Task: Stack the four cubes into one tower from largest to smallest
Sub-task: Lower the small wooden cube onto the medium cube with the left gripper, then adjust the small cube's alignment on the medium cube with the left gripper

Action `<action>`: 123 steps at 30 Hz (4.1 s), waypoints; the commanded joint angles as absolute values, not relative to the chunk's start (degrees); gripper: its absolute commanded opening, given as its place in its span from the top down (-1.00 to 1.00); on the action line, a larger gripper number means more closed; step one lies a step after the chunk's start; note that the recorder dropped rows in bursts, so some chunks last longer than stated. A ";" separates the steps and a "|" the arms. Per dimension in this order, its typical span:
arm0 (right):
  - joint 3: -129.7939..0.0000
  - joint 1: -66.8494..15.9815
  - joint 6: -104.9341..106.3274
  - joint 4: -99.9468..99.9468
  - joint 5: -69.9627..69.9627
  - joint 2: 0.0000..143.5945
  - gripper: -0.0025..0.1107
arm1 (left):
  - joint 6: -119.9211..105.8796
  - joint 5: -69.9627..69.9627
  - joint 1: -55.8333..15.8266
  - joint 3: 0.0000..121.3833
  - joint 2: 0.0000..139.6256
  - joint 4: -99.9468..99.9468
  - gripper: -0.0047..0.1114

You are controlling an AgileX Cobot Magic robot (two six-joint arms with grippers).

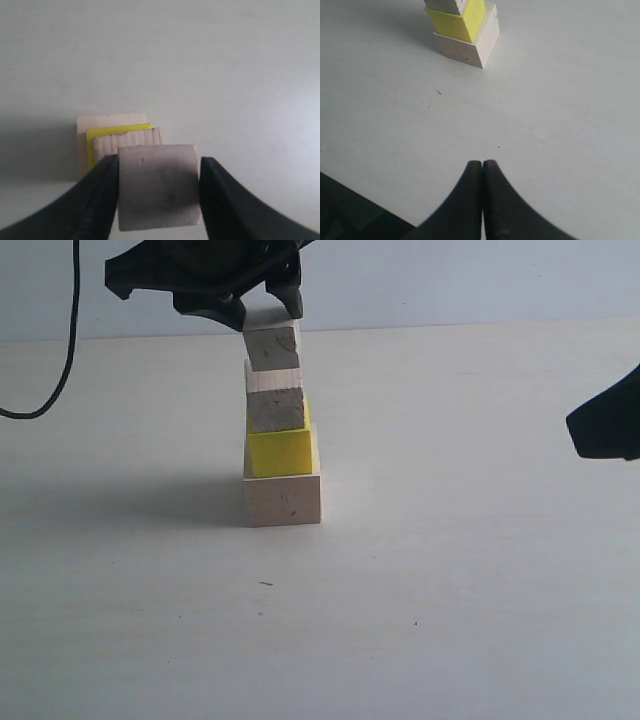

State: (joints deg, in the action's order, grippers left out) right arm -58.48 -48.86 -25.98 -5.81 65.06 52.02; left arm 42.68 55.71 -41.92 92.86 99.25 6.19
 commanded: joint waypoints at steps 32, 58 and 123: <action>-58.12 -48.68 -25.46 -5.93 64.57 51.69 0.96 | 47.31 56.33 -43.56 92.68 100.16 11.04 0.92; -58.12 -48.68 -25.46 -6.19 64.57 51.69 0.96 | 49.71 56.60 -43.56 92.68 101.43 11.86 0.92; -58.12 -48.68 -23.87 -4.68 64.98 51.69 0.96 | 52.17 57.71 -44.70 92.68 101.53 14.33 0.92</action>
